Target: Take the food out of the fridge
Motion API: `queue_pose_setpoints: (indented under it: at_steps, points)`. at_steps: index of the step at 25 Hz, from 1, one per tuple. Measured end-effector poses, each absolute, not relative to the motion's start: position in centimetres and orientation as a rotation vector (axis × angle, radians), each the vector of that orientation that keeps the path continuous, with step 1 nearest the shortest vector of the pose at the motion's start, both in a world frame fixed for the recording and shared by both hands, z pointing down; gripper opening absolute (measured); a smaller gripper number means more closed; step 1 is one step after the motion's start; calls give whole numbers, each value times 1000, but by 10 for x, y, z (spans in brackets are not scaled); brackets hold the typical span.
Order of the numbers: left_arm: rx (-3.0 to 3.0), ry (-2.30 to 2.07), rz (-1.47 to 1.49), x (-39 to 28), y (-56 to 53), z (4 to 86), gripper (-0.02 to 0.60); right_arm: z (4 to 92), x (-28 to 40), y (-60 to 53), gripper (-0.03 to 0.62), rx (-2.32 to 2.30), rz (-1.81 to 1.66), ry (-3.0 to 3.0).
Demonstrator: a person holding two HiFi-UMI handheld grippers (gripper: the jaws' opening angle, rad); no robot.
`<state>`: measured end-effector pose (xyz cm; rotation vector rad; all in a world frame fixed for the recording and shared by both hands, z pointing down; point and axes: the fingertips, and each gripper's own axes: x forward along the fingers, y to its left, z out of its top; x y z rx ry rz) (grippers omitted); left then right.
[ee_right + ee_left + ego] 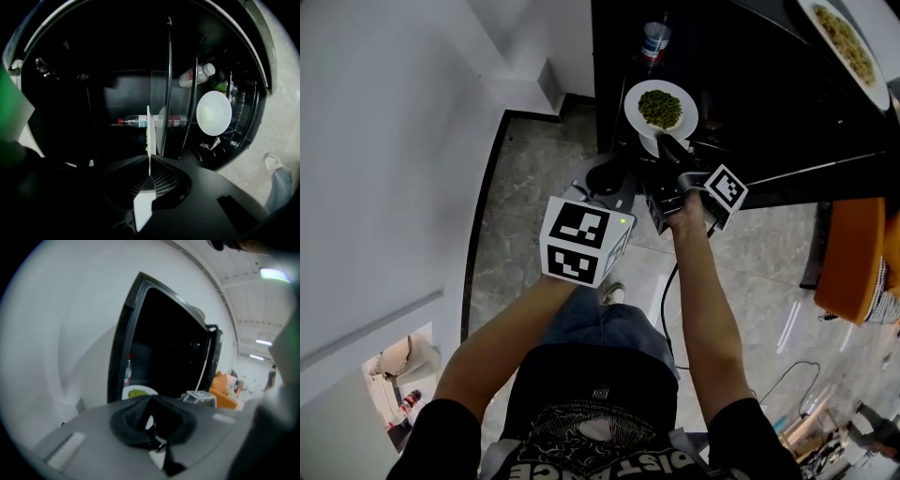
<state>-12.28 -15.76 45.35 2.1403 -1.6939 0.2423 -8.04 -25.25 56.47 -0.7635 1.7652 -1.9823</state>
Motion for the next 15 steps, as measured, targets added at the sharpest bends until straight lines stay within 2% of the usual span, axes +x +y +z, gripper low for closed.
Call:
queue_pose_setpoints:
  at_steps: [7, 15]
  points:
    - [2134, -1723, 246, -117, -142, 444, 3, 541, -65, -221, 9, -711, -1943, 1807]
    - [2137, -1808, 214, -113, -111, 397, 3, 473, -44, -157, 9, -670, -1932, 1844]
